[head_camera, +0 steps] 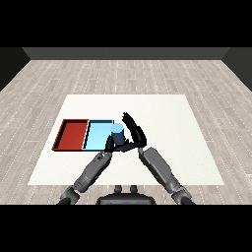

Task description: Pick the blue can and put it in the blue box

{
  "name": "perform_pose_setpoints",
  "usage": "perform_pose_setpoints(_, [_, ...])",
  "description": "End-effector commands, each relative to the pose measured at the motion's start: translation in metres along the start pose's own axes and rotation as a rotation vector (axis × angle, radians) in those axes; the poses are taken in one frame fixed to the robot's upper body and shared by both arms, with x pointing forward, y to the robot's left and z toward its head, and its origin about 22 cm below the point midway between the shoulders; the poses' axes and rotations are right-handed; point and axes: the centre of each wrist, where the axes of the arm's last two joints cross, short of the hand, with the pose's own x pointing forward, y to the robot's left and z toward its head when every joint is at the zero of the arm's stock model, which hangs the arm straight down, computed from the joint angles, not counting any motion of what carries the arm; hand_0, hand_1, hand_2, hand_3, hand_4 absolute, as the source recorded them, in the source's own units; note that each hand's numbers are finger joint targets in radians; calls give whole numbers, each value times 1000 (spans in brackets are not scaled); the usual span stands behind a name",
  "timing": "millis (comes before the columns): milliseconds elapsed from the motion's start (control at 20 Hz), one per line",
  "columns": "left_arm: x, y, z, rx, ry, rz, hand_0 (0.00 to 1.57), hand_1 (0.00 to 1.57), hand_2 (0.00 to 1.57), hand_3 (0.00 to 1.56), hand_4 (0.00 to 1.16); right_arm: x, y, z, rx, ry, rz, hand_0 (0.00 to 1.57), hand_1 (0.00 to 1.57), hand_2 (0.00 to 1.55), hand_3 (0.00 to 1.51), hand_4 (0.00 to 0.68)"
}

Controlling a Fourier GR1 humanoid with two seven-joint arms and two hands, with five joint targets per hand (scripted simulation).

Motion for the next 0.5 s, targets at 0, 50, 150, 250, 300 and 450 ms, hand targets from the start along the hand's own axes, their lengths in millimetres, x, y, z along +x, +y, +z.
perform_pose_setpoints(0, [1,11,-8,31,-3,-8,1571,1571,1571,1500,1131,7,-20,9,-16,-17,-1,0,0,0,0,0])
perform_pose_setpoints(50, [-9,16,-4,28,4,2,1571,1571,1571,1503,1128,10,-31,33,-27,-21,-10,0,0,0,0,0])
perform_pose_setpoints(150, [1,17,-10,12,17,-43,1571,1571,1571,1502,1126,22,-43,21,-47,-53,-18,0,0,0,0,0])
perform_pose_setpoints(250, [7,6,-6,40,8,-34,1571,1571,1571,1494,1125,13,-40,42,-84,-71,2,0,0,0,0,0])
perform_pose_setpoints(300, [15,18,-14,28,15,-55,1571,1571,1571,1494,1126,34,-42,52,-85,-68,-12,0,0,0,0,0])
perform_pose_setpoints(450, [-11,18,2,39,14,-90,1571,1571,1571,1492,1130,37,-72,59,-156,-133,-10,0,0,0,0,0])
